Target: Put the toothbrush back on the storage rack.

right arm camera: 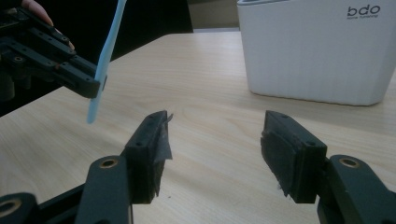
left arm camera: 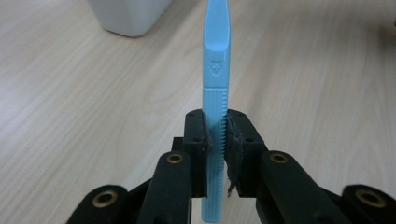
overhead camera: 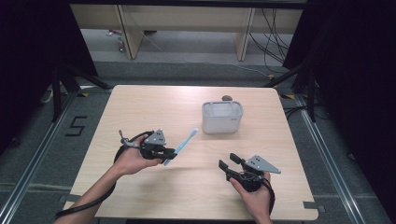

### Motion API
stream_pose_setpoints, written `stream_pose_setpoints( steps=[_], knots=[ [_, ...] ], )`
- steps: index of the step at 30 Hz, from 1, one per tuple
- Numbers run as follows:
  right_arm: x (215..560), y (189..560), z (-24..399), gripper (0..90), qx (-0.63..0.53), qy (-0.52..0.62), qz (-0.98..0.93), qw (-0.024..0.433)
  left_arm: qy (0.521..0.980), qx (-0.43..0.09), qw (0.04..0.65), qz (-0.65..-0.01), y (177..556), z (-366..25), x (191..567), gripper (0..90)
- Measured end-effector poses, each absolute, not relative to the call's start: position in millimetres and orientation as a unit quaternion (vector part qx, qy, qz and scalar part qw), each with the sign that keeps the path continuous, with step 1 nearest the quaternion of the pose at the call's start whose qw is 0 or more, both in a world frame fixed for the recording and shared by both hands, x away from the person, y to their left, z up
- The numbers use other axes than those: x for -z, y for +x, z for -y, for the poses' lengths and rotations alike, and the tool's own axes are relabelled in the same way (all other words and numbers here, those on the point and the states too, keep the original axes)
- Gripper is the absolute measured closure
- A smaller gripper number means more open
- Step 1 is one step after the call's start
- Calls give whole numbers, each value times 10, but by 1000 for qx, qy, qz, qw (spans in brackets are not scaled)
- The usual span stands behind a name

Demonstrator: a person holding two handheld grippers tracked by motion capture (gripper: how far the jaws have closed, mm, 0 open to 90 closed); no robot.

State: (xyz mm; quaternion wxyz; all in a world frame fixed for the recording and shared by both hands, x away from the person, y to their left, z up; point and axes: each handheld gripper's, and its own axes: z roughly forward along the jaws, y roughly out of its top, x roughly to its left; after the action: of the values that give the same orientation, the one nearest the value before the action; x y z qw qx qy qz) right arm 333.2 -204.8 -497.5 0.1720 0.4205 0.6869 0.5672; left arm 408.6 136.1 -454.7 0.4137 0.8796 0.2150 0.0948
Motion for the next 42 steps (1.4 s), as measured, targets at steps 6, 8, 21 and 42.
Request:
stream_pose_setpoints(
  steps=[6,8,21,42],
  knots=[
    [4949,3361,2032,430,-567,417,-688,174,861,-99,440,-236,4047,-1304,4590,785],
    [4949,3366,2031,431,-567,418,-688,177,854,-105,450,-241,4042,-1296,4605,785],
    [4904,3389,1979,461,-576,418,-680,174,808,-125,501,-283,3971,-1248,4672,785],
    [4491,3739,1495,606,-623,389,-660,161,796,-128,518,-286,3892,-816,4583,785]
  ],
)
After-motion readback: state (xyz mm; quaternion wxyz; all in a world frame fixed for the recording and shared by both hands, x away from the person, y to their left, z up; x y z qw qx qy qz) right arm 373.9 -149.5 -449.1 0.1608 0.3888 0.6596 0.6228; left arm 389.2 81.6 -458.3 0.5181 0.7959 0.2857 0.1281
